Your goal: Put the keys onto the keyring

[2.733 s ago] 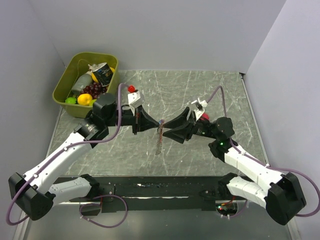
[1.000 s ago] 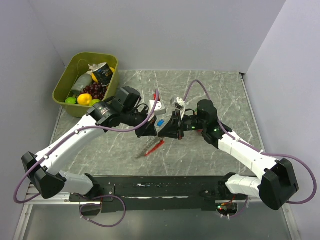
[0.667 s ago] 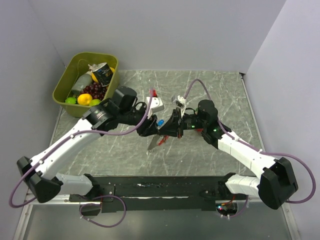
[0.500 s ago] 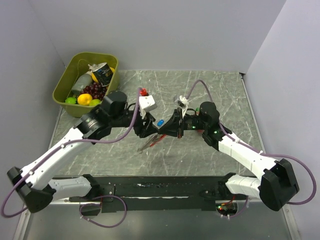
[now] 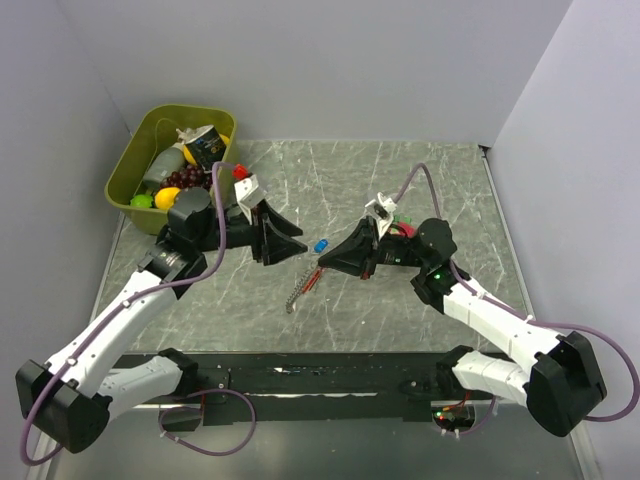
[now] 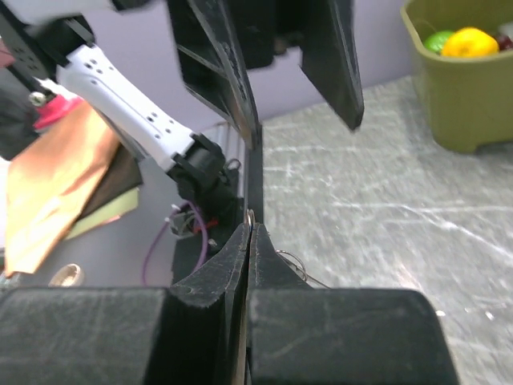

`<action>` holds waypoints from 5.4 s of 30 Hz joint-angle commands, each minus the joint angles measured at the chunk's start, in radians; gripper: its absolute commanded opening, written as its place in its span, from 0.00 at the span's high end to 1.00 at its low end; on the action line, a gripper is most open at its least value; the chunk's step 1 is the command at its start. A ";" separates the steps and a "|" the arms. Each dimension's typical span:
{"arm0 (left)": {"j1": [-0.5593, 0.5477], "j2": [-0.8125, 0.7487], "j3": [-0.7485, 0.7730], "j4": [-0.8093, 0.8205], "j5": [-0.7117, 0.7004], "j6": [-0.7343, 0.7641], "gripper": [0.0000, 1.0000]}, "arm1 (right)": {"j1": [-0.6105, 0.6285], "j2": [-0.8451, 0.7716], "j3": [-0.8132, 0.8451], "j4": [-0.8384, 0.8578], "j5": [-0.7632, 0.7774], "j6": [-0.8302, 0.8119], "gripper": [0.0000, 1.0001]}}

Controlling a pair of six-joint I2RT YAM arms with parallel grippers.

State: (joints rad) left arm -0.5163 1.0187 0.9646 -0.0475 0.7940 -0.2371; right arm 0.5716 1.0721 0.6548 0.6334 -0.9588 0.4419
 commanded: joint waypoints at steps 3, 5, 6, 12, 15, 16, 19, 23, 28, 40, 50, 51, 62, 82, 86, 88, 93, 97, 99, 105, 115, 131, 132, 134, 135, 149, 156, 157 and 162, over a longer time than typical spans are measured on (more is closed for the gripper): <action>0.007 0.015 -0.056 0.268 0.287 -0.161 0.46 | -0.016 -0.032 -0.012 0.221 -0.024 0.121 1.00; 0.007 -0.009 -0.088 0.371 0.284 -0.194 0.45 | -0.018 -0.038 -0.014 0.227 -0.018 0.130 1.00; 0.007 -0.015 -0.114 0.406 0.287 -0.227 0.46 | -0.019 -0.040 -0.014 0.224 -0.014 0.129 1.00; 0.006 -0.006 -0.122 0.377 0.255 -0.206 0.49 | -0.019 -0.035 -0.004 0.227 -0.008 0.139 1.00; 0.001 0.001 -0.116 0.367 0.248 -0.200 0.50 | -0.021 -0.029 0.000 0.218 -0.005 0.139 1.00; -0.002 0.006 -0.112 0.351 0.238 -0.191 0.50 | -0.021 -0.026 0.002 0.216 -0.001 0.141 1.00; -0.019 0.024 -0.076 0.262 0.200 -0.134 0.51 | -0.018 -0.021 0.002 0.218 0.006 0.143 1.00; -0.048 0.047 -0.046 0.196 0.171 -0.087 0.55 | -0.021 -0.012 0.000 0.230 0.003 0.152 1.00; -0.062 0.075 -0.017 0.135 0.149 -0.054 0.71 | -0.019 -0.011 0.002 0.233 0.005 0.155 1.00; -0.068 0.089 0.121 -0.141 0.011 0.103 0.99 | -0.024 -0.030 0.006 0.114 0.021 0.078 0.40; -0.163 0.216 0.397 -0.601 -0.231 0.356 0.99 | -0.078 -0.127 0.011 -0.021 0.080 -0.002 0.14; -0.172 0.246 0.416 -0.658 -0.243 0.369 0.99 | -0.082 -0.127 0.012 -0.017 0.065 0.003 0.15; -0.220 0.322 0.562 -0.825 -0.173 0.469 0.99 | -0.085 0.052 0.052 0.123 -0.127 0.064 0.38; -0.241 0.374 0.609 -0.833 -0.151 0.486 0.99 | -0.064 0.135 0.078 0.126 -0.164 0.072 0.65; -0.240 0.365 0.608 -0.825 -0.159 0.479 0.99 | -0.062 0.141 0.071 0.137 -0.169 0.078 0.66; -0.241 0.360 0.603 -0.818 -0.160 0.478 0.99 | -0.061 0.137 0.075 0.118 -0.164 0.061 0.66; -0.241 0.351 0.597 -0.807 -0.164 0.478 0.99 | -0.059 0.127 0.075 0.055 -0.149 0.017 0.66; -0.240 0.350 0.600 -0.810 -0.167 0.481 0.99 | -0.059 0.121 0.072 0.025 -0.140 -0.002 0.70; -0.241 0.348 0.600 -0.813 -0.167 0.481 0.99 | -0.059 0.115 0.071 0.017 -0.130 -0.011 0.71; -0.241 0.339 0.592 -0.799 -0.170 0.473 0.99 | -0.059 0.118 0.071 0.035 -0.132 0.003 1.00; -0.235 0.186 0.442 -0.508 -0.404 0.250 0.39 | -0.059 0.039 0.000 0.152 0.020 0.081 1.00; -0.042 -0.106 -0.148 0.544 0.037 -0.335 0.44 | -0.061 0.025 -0.162 0.794 0.233 0.538 1.00; -0.042 -0.101 -0.159 0.584 0.050 -0.352 0.44 | -0.061 0.025 -0.167 0.810 0.244 0.552 1.00; -0.044 -0.085 -0.182 0.666 0.070 -0.387 0.45 | -0.062 0.022 -0.167 0.831 0.268 0.573 1.00; -0.044 -0.078 -0.184 0.675 0.071 -0.390 0.45 | -0.064 0.020 -0.165 0.832 0.275 0.578 1.00; -0.085 0.030 -0.126 0.649 0.085 -0.329 0.57 | -0.061 0.100 -0.165 0.971 0.299 0.699 1.00; -0.097 0.067 -0.095 0.575 0.048 -0.292 0.66 | -0.061 0.100 -0.156 0.965 0.293 0.695 1.00; -0.097 0.066 -0.089 0.554 0.048 -0.277 0.69 | -0.061 0.094 -0.155 0.953 0.289 0.687 1.00; -0.096 -0.003 -0.069 0.428 -0.018 -0.186 0.64 | -0.062 0.071 -0.129 0.894 0.218 0.644 1.00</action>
State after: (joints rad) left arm -0.6102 1.0763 0.8417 0.4652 0.8291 -0.5091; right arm 0.5064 1.1873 0.4824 1.2568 -0.6876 1.1240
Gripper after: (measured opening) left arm 0.335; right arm 0.007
